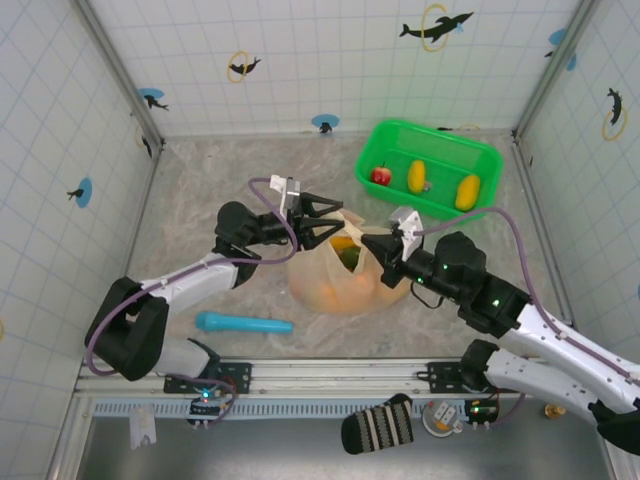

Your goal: Place the fake fruits into the plastic bag and tie a complex knot

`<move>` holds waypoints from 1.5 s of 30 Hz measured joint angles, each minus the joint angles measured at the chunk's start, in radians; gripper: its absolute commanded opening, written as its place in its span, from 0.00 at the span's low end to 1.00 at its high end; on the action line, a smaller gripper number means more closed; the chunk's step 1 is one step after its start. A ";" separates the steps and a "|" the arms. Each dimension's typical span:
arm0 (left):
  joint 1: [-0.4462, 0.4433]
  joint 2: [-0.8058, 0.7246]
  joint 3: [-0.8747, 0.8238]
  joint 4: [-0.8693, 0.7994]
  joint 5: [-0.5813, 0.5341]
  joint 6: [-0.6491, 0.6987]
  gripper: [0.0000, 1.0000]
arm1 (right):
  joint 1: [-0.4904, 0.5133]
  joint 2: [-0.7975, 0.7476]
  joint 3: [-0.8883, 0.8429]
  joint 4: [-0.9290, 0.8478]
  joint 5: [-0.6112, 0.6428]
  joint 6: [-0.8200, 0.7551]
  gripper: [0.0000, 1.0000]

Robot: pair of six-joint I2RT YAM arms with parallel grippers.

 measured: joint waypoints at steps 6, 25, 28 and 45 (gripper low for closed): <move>0.000 0.011 0.000 0.020 0.000 -0.045 0.66 | 0.074 0.001 -0.048 0.043 -0.011 -0.016 0.00; -0.031 0.011 0.043 -0.282 -0.033 0.123 0.17 | 0.142 0.052 -0.182 0.306 0.123 -0.108 0.00; -0.038 0.011 0.051 -0.303 -0.031 0.141 0.00 | 0.146 0.068 -0.195 0.342 0.142 -0.120 0.00; -0.045 -0.037 0.106 -0.496 0.024 0.481 0.00 | 0.144 0.043 0.195 -0.113 -0.035 -0.318 0.50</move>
